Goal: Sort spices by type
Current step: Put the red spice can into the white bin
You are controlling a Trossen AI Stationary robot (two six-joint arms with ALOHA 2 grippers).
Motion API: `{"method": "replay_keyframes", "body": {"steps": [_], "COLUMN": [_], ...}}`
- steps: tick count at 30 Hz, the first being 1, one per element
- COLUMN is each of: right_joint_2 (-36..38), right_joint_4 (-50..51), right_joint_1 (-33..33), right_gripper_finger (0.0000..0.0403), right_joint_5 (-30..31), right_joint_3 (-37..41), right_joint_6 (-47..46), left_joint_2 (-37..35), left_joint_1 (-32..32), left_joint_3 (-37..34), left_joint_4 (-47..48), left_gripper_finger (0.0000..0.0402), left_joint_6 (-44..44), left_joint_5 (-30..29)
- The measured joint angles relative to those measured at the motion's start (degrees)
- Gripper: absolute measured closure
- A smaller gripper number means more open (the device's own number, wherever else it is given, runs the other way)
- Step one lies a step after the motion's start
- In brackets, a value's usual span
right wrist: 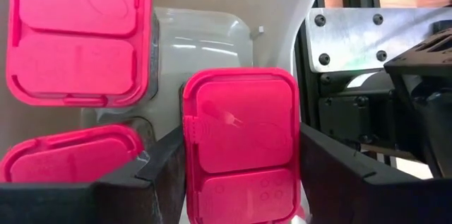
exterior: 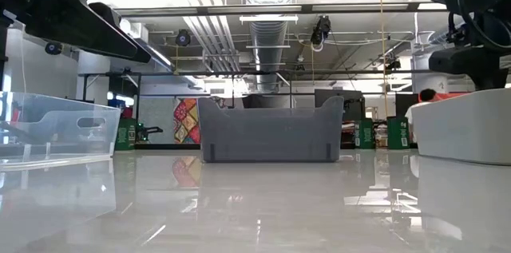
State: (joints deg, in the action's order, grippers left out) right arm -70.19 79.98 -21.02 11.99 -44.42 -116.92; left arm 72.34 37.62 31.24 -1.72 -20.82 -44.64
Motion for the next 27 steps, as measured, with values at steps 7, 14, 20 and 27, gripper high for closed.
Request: {"method": "replay_keyframes", "body": {"steps": [7, 14, 20, 27], "right_joint_2": [0.0, 0.0, 0.0, 0.0], "right_joint_4": [0.32, 0.23, 0.14, 0.14], "right_joint_1": [0.07, 0.07, 0.07, 0.07], "right_gripper_finger": [0.0187, 0.0181, 0.0177, 0.0176], "right_joint_5": [0.13, 0.17, 0.17, 0.22], "right_joint_3": [0.0, 0.0, 0.0, 0.0], "right_joint_6": [0.0, -0.01, -0.03, -0.05], "left_joint_2": [0.0, -0.09, -0.09, -0.09], "left_joint_1": [-0.02, -0.01, 0.01, -0.02], "left_joint_3": [0.0, 0.0, 0.0, 0.0], "left_joint_4": [0.0, -0.01, -0.02, -0.02], "left_gripper_finger": [0.0143, 0.0143, 0.0143, 0.0143], "left_joint_6": [-0.09, 0.13, 0.2, 0.19], "left_joint_5": [0.09, 0.11, 0.09, 0.09]}}
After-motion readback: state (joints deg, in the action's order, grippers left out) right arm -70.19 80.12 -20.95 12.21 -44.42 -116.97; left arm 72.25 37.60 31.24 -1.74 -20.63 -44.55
